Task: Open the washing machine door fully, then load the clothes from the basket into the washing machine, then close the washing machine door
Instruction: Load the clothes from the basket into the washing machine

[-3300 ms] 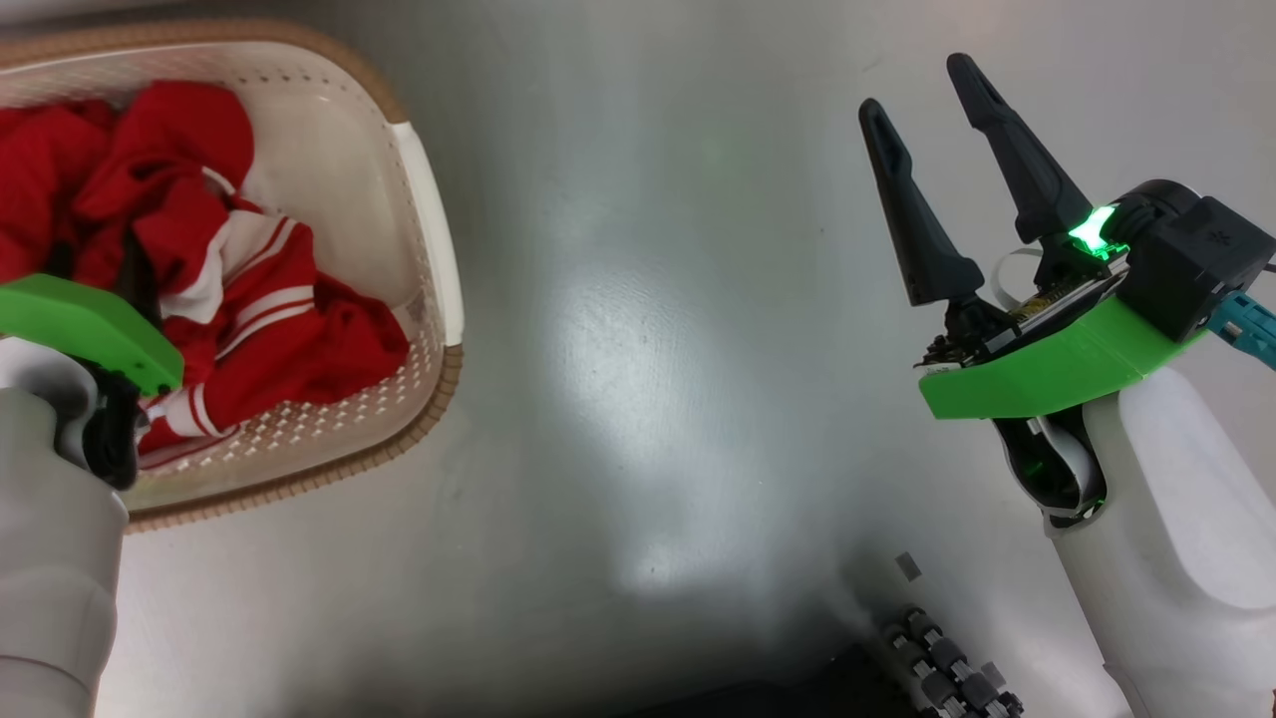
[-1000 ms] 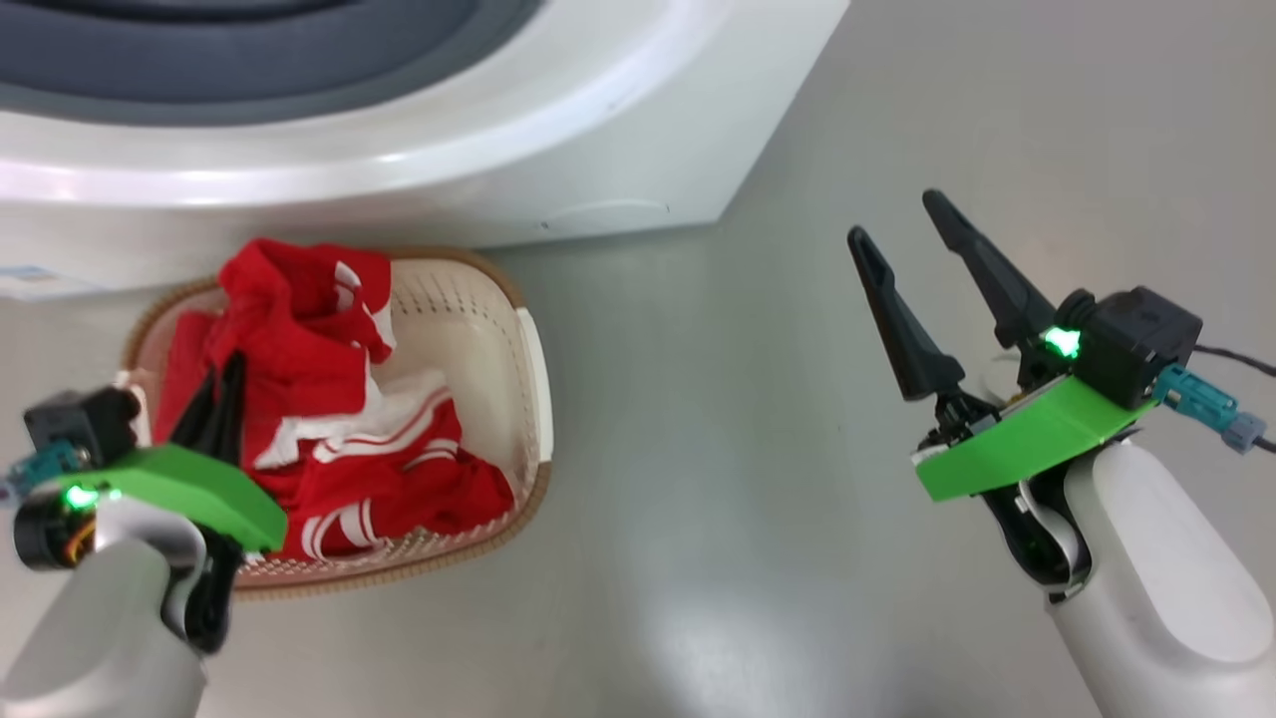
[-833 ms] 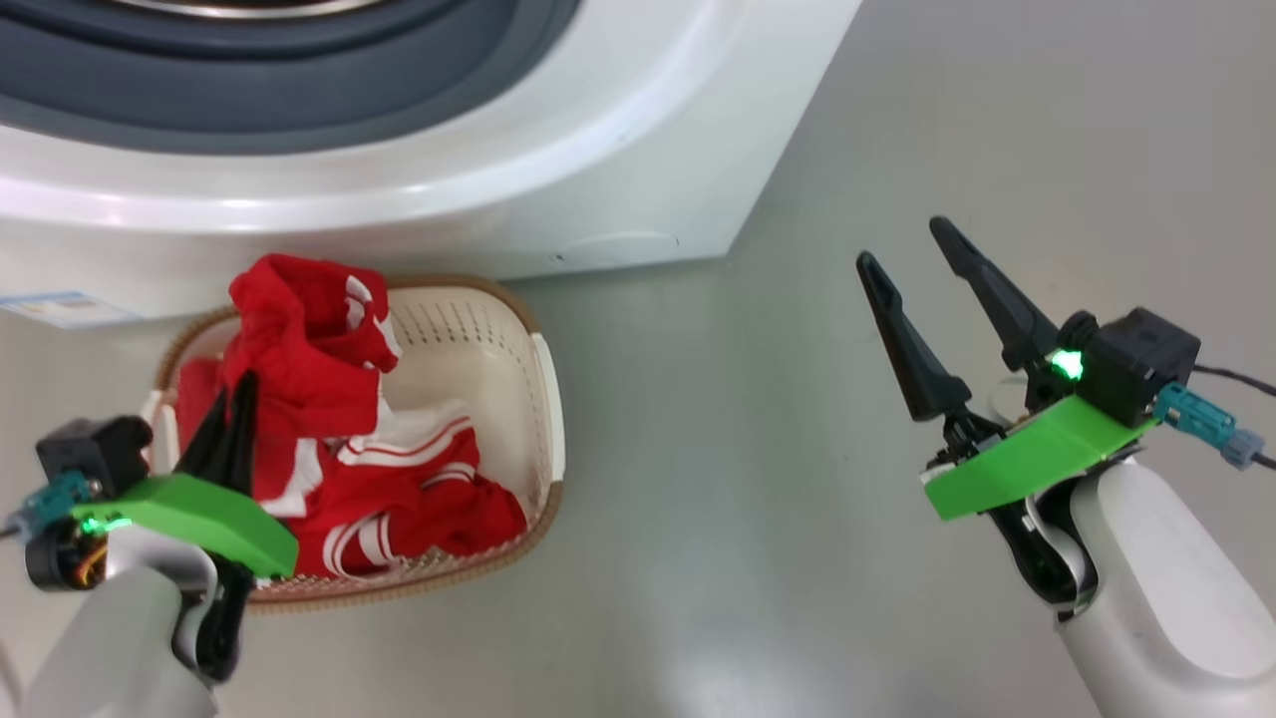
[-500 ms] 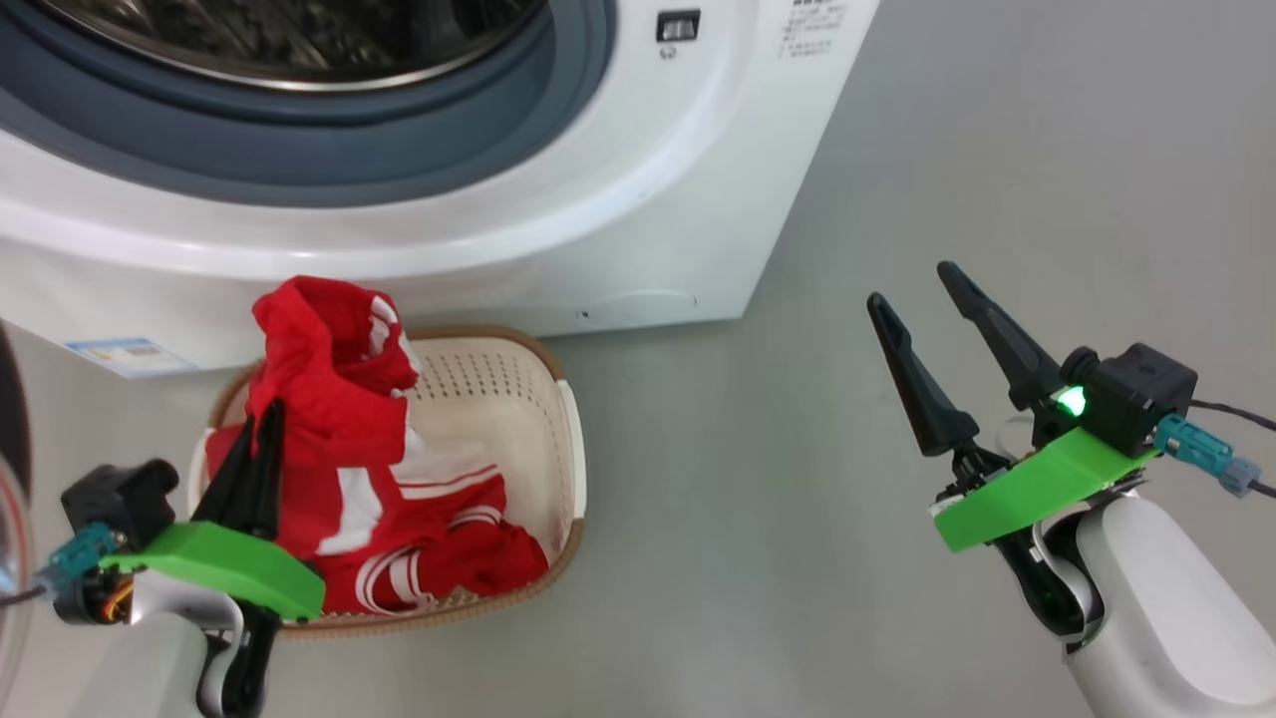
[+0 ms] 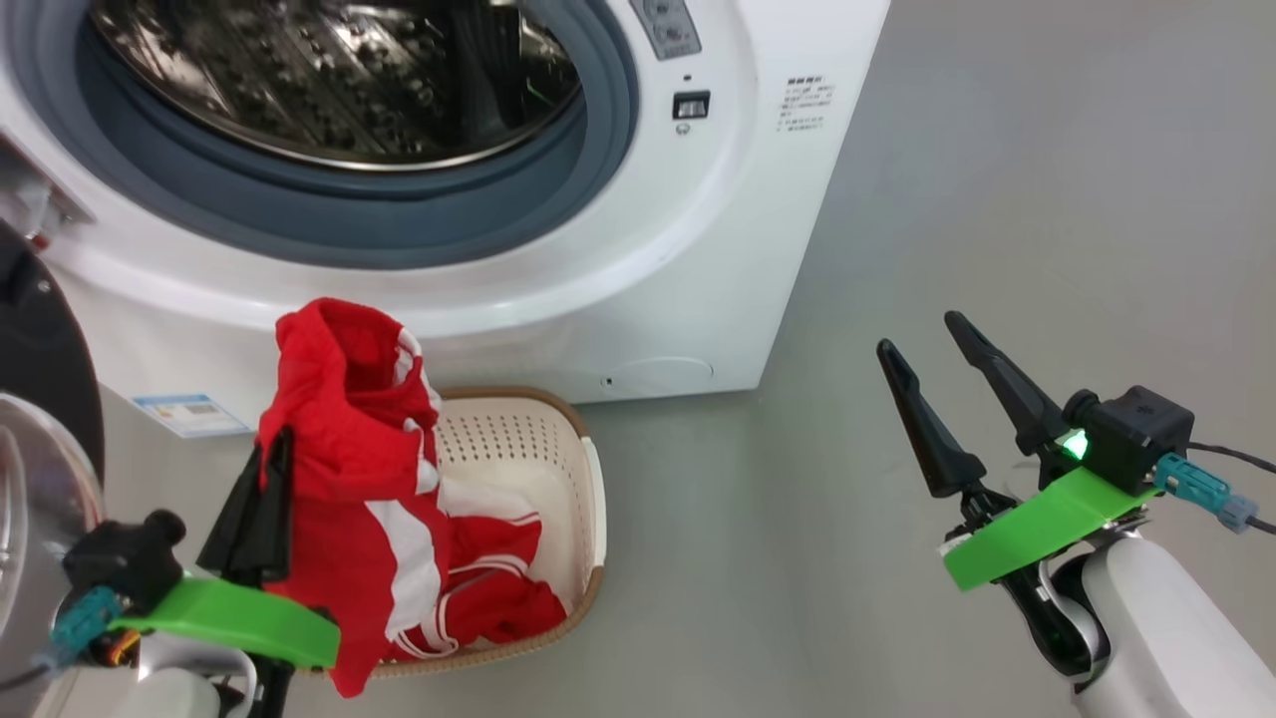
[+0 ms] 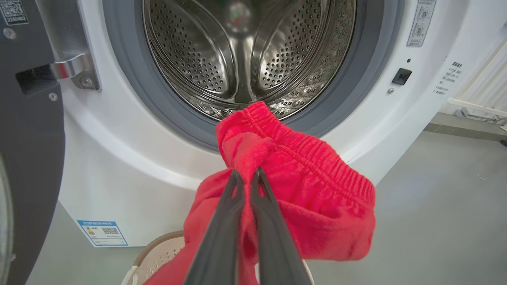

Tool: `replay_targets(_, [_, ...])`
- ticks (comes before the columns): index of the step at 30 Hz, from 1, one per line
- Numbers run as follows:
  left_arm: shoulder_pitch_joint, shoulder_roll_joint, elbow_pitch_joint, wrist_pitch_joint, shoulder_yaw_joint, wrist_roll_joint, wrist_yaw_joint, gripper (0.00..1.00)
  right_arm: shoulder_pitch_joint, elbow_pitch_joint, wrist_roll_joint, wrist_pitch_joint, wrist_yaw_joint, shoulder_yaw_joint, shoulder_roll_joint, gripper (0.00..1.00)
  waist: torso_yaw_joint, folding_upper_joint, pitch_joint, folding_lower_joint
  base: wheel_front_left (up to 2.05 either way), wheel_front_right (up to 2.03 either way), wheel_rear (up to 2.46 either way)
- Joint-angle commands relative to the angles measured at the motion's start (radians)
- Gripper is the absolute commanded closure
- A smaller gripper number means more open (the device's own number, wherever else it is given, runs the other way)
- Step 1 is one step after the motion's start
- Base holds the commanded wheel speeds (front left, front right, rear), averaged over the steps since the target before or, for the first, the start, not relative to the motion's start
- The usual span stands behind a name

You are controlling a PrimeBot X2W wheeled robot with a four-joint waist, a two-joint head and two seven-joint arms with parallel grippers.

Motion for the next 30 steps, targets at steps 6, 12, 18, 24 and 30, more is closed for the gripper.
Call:
replay_targets(6, [0.048,0.033,-0.119,-0.012,0.055,0.017,0.035,1.0,0.044,-0.019,0.015,-0.005,0.002,0.004,-0.015,0.0,0.0,0.0,-0.053,0.0,0.0,0.0,0.0])
replay_targets(12, [0.099,0.035,-0.209,-0.009,0.055,0.032,0.069,1.0,0.064,-0.017,0.018,-0.005,0.002,0.0,-0.019,0.0,-0.004,0.0,-0.086,0.0,0.0,0.0,0.0])
replay_targets(18, [0.127,0.045,-0.284,0.005,0.056,0.042,0.098,1.0,0.075,-0.022,0.02,-0.005,0.002,-0.008,-0.023,0.0,-0.006,0.0,-0.097,0.0,0.0,0.0,0.0])
replay_targets(24, [0.14,0.052,-0.336,0.014,0.054,0.046,0.115,1.0,0.08,-0.026,0.019,-0.005,0.002,-0.014,-0.026,0.0,-0.004,0.0,-0.099,0.0,0.0,0.0,0.0])
replay_targets(30, [0.131,0.054,-0.354,0.016,0.054,0.045,0.118,1.0,0.08,-0.029,0.016,-0.005,0.002,-0.017,-0.028,0.0,-0.001,0.0,-0.094,0.0,0.0,0.0,0.0])
